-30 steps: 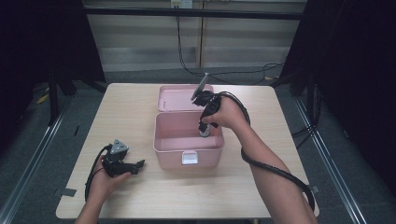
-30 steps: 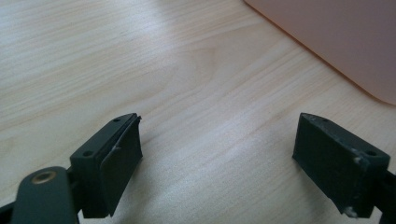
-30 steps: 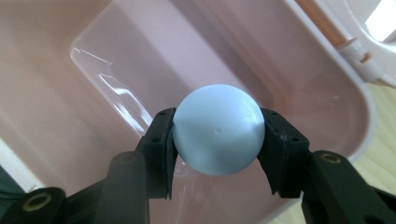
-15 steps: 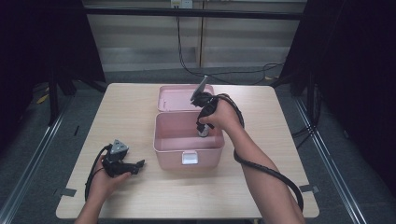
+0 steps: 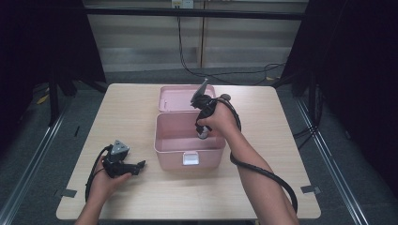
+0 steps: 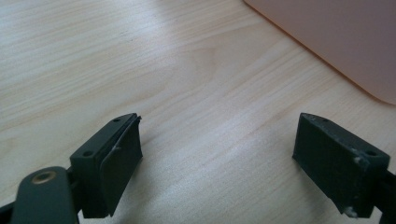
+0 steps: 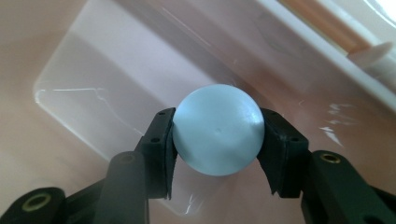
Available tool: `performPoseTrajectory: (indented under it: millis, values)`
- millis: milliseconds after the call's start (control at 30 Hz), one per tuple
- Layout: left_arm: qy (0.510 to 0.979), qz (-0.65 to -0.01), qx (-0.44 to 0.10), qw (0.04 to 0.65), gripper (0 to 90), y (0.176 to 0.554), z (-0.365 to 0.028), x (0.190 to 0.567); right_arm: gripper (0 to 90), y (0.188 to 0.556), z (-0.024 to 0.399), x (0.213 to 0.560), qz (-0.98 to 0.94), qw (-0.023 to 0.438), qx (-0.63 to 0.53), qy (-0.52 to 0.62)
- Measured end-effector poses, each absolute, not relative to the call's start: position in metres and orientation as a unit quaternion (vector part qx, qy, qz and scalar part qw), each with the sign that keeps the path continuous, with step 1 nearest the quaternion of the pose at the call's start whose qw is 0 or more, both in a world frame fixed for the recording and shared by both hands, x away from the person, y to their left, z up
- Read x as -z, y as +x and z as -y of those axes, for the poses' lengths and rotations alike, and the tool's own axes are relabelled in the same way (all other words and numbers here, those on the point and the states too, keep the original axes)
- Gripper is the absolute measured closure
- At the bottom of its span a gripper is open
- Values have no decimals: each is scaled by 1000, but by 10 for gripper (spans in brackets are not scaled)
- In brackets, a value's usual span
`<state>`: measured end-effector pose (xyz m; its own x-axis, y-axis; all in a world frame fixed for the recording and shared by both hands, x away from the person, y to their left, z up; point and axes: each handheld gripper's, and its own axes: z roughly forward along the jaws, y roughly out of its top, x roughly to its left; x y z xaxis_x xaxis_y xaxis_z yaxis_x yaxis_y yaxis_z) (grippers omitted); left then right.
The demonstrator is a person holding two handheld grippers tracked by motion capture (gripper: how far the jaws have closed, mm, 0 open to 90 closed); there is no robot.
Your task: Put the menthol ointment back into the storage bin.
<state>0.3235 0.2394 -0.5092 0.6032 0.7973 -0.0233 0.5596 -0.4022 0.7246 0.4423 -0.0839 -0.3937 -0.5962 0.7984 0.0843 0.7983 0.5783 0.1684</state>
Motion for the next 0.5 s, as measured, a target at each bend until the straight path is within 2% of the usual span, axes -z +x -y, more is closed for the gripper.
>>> performPoseTrajectory:
  millis: [500]
  values:
    - [820, -413, -167, 358, 147, 324, -239, 509, 506, 447, 82, 411, -878, 3, -91, 470]
